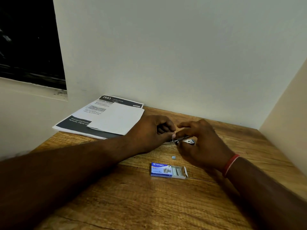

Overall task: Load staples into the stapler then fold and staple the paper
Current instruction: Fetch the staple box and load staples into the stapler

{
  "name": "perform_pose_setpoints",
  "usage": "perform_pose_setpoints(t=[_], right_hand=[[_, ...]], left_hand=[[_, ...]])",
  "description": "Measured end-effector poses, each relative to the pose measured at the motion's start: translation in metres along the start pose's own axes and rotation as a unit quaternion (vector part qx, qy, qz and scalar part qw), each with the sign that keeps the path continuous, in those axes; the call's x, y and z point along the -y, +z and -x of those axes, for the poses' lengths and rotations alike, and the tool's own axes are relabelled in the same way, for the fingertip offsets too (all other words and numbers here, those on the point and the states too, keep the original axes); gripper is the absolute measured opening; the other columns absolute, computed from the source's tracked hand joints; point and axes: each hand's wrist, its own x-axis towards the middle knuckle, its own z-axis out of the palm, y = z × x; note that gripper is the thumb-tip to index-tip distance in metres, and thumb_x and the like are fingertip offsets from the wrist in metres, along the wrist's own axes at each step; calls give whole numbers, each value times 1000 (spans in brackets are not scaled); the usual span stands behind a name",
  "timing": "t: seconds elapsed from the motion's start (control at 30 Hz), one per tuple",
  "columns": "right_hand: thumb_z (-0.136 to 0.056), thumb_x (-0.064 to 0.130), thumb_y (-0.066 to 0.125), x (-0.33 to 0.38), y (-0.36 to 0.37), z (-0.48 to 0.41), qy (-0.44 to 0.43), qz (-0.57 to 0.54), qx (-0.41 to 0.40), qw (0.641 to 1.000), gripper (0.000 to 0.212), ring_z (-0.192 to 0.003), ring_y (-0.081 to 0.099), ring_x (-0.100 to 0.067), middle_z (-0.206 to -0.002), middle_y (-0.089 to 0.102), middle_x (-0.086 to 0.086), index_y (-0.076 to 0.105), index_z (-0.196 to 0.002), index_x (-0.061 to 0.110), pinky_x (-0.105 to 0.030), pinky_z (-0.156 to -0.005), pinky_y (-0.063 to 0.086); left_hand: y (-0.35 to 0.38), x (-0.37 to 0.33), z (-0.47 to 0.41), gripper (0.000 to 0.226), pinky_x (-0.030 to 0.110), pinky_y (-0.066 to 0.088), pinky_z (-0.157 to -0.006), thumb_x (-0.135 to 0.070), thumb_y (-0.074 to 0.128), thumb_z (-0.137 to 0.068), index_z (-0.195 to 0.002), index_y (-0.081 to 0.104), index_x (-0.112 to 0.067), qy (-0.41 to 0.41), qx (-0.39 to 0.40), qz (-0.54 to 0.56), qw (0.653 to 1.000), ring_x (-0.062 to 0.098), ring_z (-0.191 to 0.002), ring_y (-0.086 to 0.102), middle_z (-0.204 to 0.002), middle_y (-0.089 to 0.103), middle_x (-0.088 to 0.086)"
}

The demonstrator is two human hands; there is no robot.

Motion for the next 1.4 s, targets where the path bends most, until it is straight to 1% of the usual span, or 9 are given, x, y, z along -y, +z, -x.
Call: perform_pose_setpoints(t=[0.1,0.17,0.27,0.4,0.7,0.83,1.03,1.23,1.4], right_hand=[[-96,42,80,0,-1,0,-9,-4,1,1000,24,-126,54,-19,-144,72,15,83,-116,55,-48,-104,43],[-96,54,73,-1,-3,0,-13,-2,2,1000,20,-124,55,-17,-143,72,18,83,-114,56,-51,-104,45],[-93,68,58,-4,-5,1,-26,11,-6,1000,33,-123,58,-16,-140,75,19,84,-109,55,-52,-105,45],[-92,60,77,-8,-10,0,-36,53,-11,998,19,-119,59,-14,-135,77,17,87,-104,48,-50,-103,43],[-90,63,76,-23,-29,3,-45,111,-7,993,26,-108,62,-15,-128,80,16,89,-105,45,-45,-91,46],[-87,57,81,-23,-28,4,-47,68,-17,996,23,-108,64,-13,-125,81,15,88,-104,45,-49,-93,53],[-82,46,89,-27,-23,6,-23,10,-38,999,33,-113,69,-14,-125,79,16,88,-113,35,-55,-97,59],[-88,36,92,-20,-14,5,-21,-8,-5,1000,24,-118,65,-11,-135,76,17,87,-110,44,-47,-97,56],[-88,34,93,-25,-16,5,8,-27,-9,1000,21,-121,64,-5,-133,76,19,87,-106,45,-38,-97,53]], left_hand=[[0,0,-1,16,7,55,-74,-25,96,-92,-104,86,-27,-3,-3,-3,1000,-5,-91,77,-92,83,-15],[0,0,-1,15,7,56,-73,-24,96,-91,-102,85,-28,-2,0,-2,1000,-6,-90,77,-91,83,-17],[0,-1,-1,15,11,59,-75,-24,96,-91,-98,84,-30,1,4,-1,1000,-2,-88,79,-95,82,-19],[0,-4,0,16,20,67,-79,-21,96,-91,-96,84,-30,10,0,-9,1000,2,-87,80,-90,84,-12],[-1,-8,1,17,25,69,-83,-17,95,-91,-98,84,-28,23,0,-6,1000,3,-87,80,-91,84,-10],[-1,-10,1,20,26,69,-84,-18,95,-91,-98,82,-31,22,-1,-9,1000,3,-88,80,-91,83,-12],[0,-12,1,22,24,69,-83,-18,96,-91,-97,81,-33,20,-5,-2,1000,2,-87,80,-91,83,-12],[1,-14,4,15,25,68,-83,-15,95,-91,-98,84,-23,15,-12,0,1000,6,-87,80,-90,83,-8],[-2,-15,5,14,25,68,-83,-15,95,-91,-97,85,-21,13,-10,-1,1000,7,-86,80,-90,84,-7]])
